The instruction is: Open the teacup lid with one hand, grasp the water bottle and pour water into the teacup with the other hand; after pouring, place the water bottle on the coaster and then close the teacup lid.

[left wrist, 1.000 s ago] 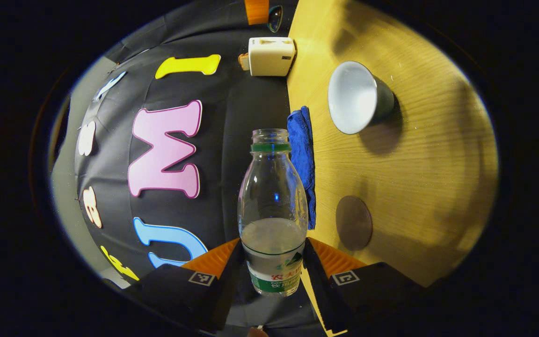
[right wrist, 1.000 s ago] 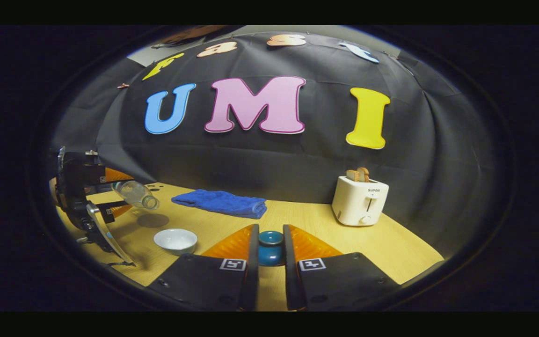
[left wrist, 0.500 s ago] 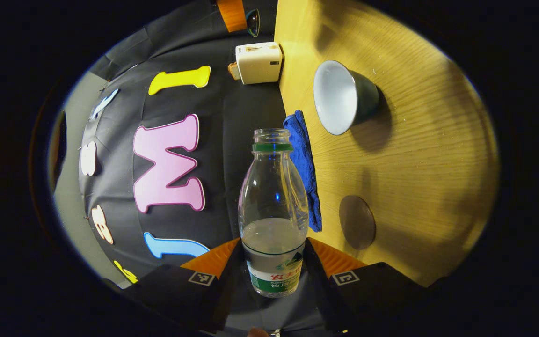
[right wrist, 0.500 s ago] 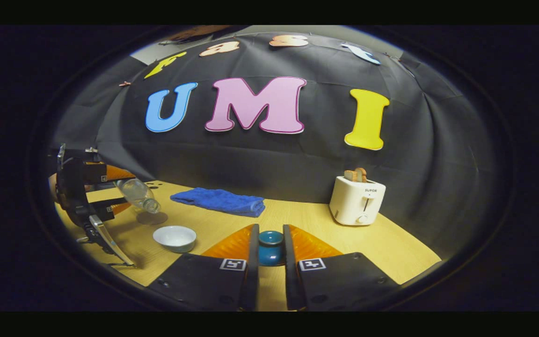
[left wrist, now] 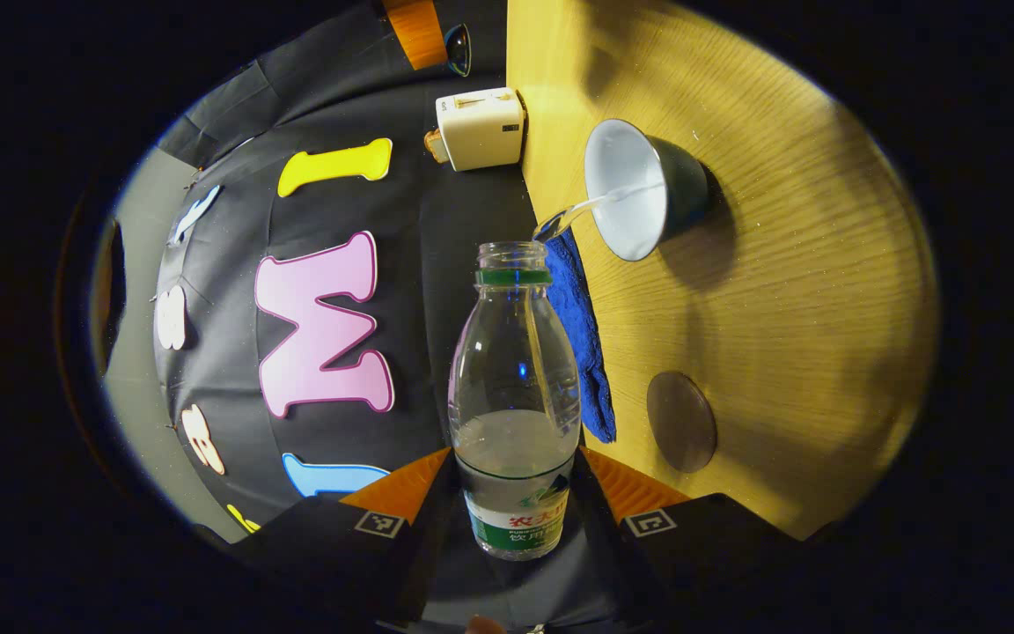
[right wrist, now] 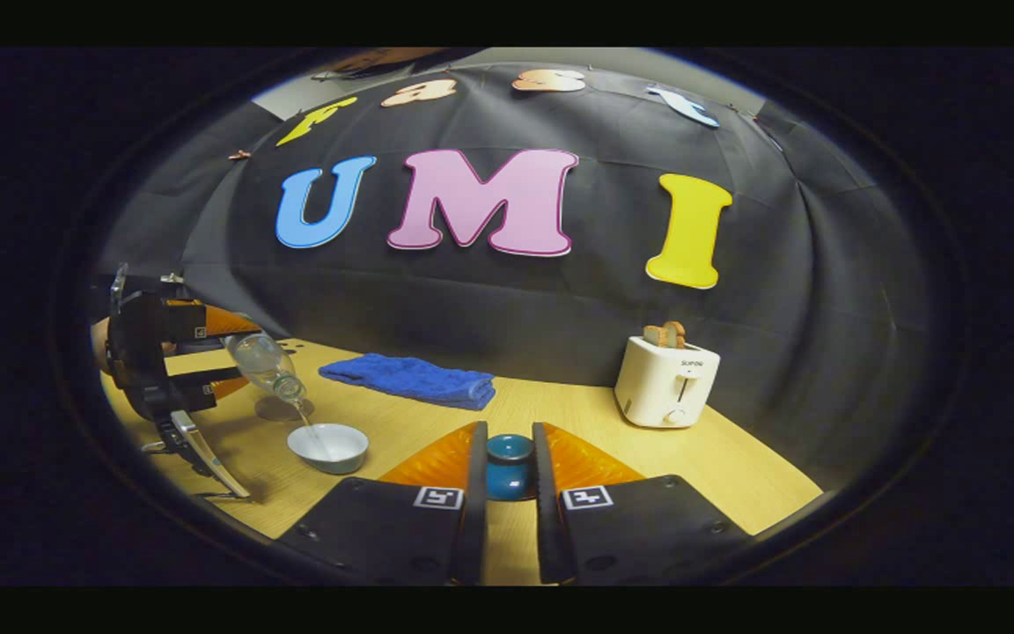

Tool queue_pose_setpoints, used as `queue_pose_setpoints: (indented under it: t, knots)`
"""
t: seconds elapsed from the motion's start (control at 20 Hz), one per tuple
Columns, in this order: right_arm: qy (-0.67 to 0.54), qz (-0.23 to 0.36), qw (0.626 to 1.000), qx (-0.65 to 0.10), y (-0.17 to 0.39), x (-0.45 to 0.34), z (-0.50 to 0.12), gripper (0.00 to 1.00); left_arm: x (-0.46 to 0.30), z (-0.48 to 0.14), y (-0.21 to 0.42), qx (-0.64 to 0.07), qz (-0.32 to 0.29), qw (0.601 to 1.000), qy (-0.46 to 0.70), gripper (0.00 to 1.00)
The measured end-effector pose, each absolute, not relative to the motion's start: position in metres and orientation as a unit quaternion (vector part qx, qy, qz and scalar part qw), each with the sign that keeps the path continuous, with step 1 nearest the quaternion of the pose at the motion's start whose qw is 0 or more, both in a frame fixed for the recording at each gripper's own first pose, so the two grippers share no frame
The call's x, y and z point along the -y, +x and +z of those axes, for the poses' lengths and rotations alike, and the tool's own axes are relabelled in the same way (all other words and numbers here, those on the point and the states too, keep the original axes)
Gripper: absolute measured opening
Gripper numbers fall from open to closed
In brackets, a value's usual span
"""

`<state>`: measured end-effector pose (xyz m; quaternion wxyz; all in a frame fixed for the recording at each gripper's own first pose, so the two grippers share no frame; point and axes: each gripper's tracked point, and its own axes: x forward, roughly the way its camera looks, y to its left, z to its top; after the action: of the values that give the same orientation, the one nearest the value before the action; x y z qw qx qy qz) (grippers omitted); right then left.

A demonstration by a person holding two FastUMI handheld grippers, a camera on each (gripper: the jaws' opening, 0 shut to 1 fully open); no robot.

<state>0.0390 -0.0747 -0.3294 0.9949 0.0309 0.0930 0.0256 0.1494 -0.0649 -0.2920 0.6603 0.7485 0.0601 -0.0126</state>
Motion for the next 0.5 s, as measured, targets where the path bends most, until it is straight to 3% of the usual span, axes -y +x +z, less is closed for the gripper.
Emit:
queue_pose_setpoints:
  t: [0.1,0.15,0.25,0.3,0.35,0.5]
  knots:
    - [0.03,0.027,0.995,-0.091,0.0382,0.0736,-0.3273,0.26,0.0659,-0.2913,0.1498,-0.058,-0.011,0.658,0.751,0.76]
    - [0.031,0.027,0.995,-0.09,0.0375,0.0734,-0.3271,0.31,0.0657,-0.2917,0.1495,-0.057,-0.009,0.656,0.752,0.76]
    - [0.031,0.028,0.995,-0.09,0.0371,0.0725,-0.3263,0.26,0.0648,-0.2902,0.1494,-0.053,-0.008,0.652,0.756,0.75]
    - [0.032,0.029,0.995,-0.089,0.0371,0.0727,-0.3259,0.31,0.064,-0.2886,0.1497,-0.051,-0.008,0.65,0.758,0.75]
    - [0.031,0.028,0.995,-0.089,0.0373,0.0729,-0.3254,0.26,0.0648,-0.2887,0.1498,-0.049,-0.008,0.647,0.761,0.75]
    - [0.028,0.029,0.995,-0.087,0.037,0.0728,-0.3238,0.26,0.0649,-0.2855,0.1501,-0.042,-0.009,0.637,0.769,0.76]
